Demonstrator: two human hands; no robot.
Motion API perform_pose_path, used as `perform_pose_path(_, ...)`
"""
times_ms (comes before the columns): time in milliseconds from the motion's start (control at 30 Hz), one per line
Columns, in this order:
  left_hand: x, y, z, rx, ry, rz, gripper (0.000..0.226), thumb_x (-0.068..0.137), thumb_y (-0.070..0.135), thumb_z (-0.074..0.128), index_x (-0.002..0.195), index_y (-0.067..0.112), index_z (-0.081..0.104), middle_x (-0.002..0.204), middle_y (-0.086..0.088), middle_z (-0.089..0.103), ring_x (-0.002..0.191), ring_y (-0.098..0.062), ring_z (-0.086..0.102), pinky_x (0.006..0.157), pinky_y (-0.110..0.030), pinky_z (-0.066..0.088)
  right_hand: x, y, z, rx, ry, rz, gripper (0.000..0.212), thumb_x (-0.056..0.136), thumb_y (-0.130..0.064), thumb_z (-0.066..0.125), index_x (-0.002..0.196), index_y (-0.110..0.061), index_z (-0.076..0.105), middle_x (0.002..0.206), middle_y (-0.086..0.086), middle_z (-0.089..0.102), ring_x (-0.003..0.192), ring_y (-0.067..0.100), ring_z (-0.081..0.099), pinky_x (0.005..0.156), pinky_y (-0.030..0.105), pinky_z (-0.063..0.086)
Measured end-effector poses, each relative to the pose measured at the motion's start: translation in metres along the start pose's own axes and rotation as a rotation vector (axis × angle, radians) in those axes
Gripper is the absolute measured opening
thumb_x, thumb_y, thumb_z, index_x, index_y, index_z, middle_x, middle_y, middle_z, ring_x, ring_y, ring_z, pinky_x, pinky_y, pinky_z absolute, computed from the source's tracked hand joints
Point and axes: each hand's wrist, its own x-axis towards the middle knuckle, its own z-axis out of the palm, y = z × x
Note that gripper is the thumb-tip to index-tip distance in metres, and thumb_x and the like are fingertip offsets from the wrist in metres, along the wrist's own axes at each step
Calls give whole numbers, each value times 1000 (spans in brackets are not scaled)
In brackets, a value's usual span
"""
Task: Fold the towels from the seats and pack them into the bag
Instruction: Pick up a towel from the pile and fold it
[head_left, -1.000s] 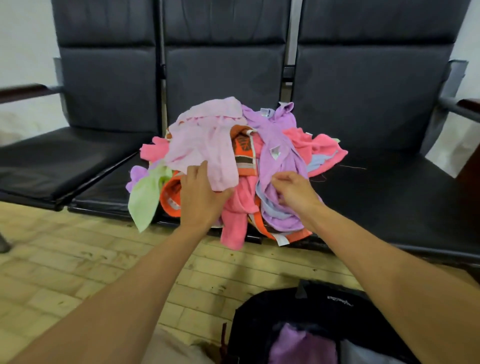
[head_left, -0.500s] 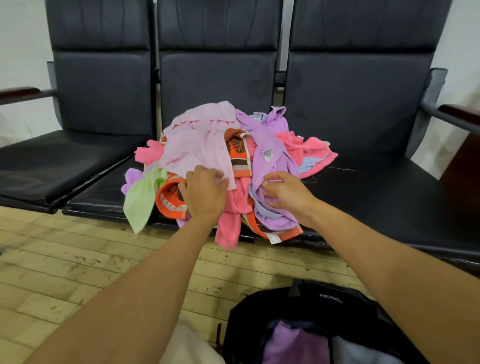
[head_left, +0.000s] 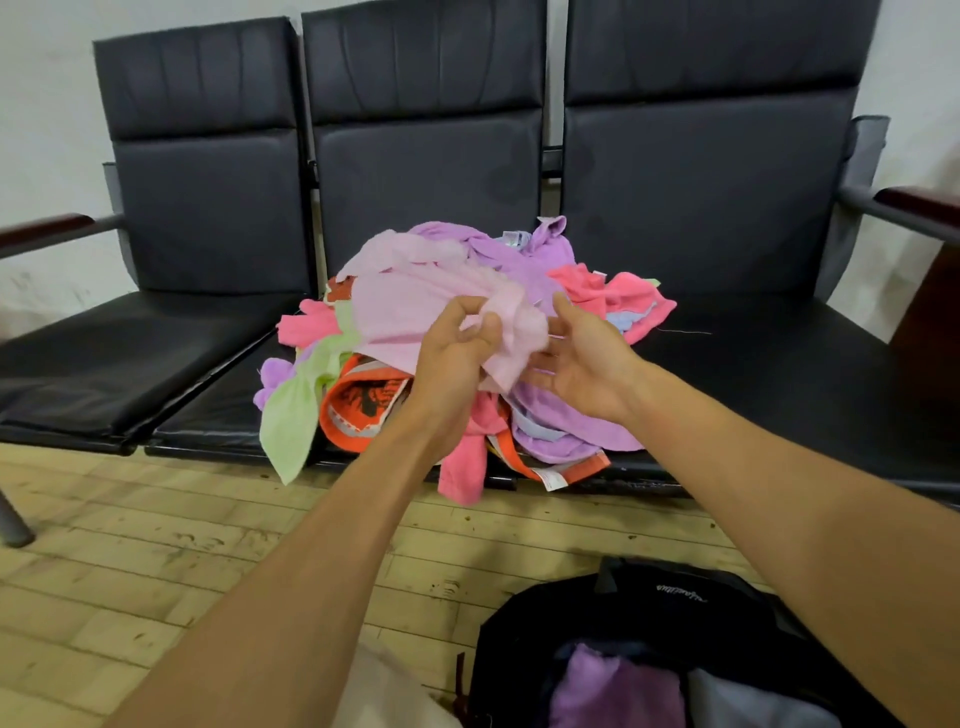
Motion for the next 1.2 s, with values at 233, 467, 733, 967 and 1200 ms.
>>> perform_pose_path(233,-13,2,33,86,-203,-26,5,89,12,64,93,14,62,94,-10,64,86,-18,60,76,-26,49,-6,-23,-2,-12,116,59,29,105,-16,35,96,-2,58,98,26,62,90,23,62,84,22,47)
perform_pose_path(467,-5,-1,51,115,131,-5,17,93,5,50,87,13,64,83,3,68,81,-11,62,76,-19,49,-33,-53,-52,387,254,-97,26,96,-2,41,112,-1,61,113,15,66,111,31,61,101,45,47)
perform_pose_path(733,0,-44,97,174,307,-403,13,70,20,58,75,9,58,66,-9,53,57,-23,48,53,-27,37,-93,-68,-144,458,454,-198,22,93,-2,38,86,-7,58,82,8,62,78,19,61,63,27,54)
perform_pose_path(967,-3,-91,146,139,358,-539,71,79,25,68,136,2,31,129,-10,45,115,-28,50,87,-36,47,-123,-39,-208,272,533,-39,17,90,2,45,94,-2,61,87,12,65,75,15,69,59,28,53)
perform_pose_path(1200,3,-116,157,81,396,-557,86,59,20,72,133,4,31,126,-17,51,103,-32,59,89,-44,53,-121,-34,-232,114,524,51,24,87,-15,63,110,-11,64,105,15,70,97,32,67,85,43,54)
